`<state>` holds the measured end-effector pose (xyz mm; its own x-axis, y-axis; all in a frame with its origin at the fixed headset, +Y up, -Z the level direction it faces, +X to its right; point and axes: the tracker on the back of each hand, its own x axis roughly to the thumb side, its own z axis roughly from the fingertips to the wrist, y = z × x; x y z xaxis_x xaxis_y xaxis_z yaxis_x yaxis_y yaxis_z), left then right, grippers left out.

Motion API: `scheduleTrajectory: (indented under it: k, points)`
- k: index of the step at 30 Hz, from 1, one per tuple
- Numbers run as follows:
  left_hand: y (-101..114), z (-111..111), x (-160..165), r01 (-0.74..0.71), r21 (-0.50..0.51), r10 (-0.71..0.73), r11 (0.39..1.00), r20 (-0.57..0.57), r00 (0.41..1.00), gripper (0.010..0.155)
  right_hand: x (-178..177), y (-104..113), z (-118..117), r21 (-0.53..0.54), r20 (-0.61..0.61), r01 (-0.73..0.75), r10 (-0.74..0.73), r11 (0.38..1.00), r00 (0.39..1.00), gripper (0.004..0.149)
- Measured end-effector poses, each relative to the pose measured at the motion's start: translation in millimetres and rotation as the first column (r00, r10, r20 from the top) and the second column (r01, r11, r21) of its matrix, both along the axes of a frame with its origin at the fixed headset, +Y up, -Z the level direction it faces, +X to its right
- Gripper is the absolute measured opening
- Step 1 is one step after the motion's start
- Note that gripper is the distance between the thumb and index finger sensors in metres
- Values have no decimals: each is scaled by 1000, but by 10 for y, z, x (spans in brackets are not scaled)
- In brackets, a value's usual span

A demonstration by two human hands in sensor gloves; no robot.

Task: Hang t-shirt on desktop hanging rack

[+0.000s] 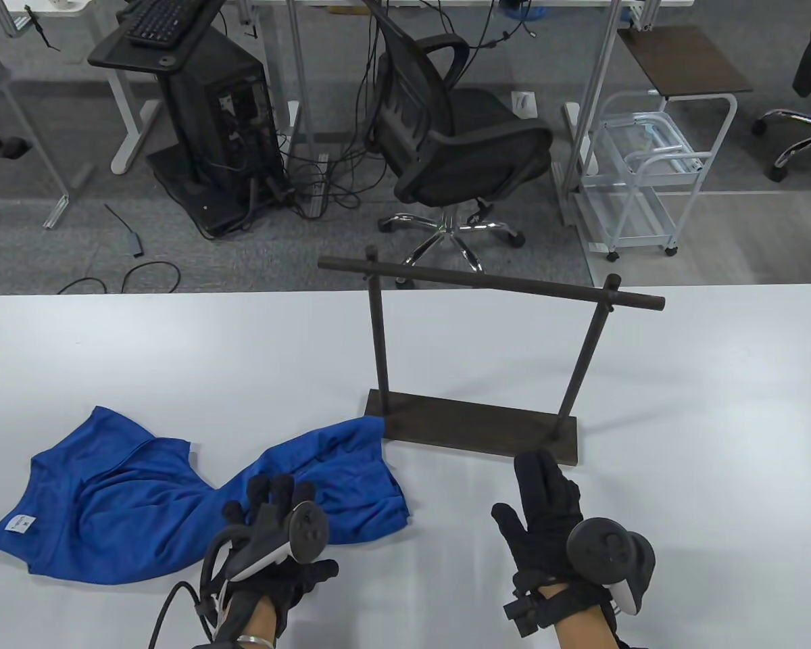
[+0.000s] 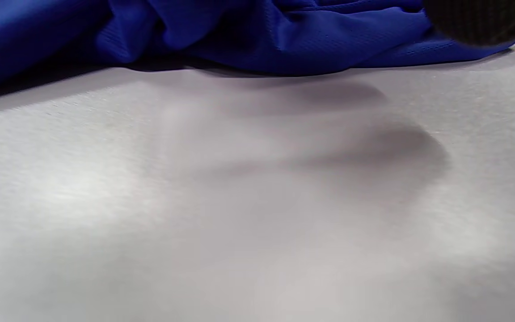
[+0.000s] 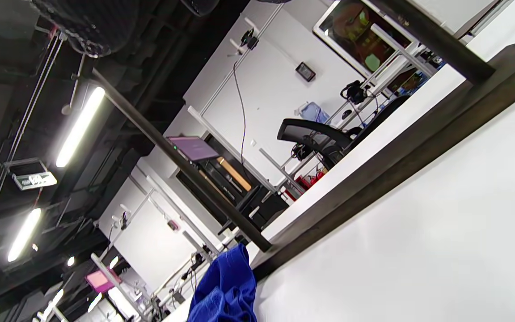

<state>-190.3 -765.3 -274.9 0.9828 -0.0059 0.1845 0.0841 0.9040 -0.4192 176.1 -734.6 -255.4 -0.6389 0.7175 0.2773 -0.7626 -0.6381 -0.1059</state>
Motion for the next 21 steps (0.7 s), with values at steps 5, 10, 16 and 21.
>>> scheduleTrajectory:
  k: [5,10,16,21]
  points:
    - [44,-39,-91,468,95,-476,879,89,875,118,-68,-22,0,-3,-39,-77,77,997,996,72]
    - [49,-80,-447,570,50,-572,820,44,819,121,-78,-14,-7,-6,-54,-44,44,999,998,73]
    - [-33,-234,-846,534,-61,-536,843,-35,843,124,-85,-14,-13,-12,-58,-38,37,999,998,73]
    - [-38,-422,-930,556,-58,-558,829,-33,829,126,-74,-16,-16,-15,-48,-30,30,999,998,73]
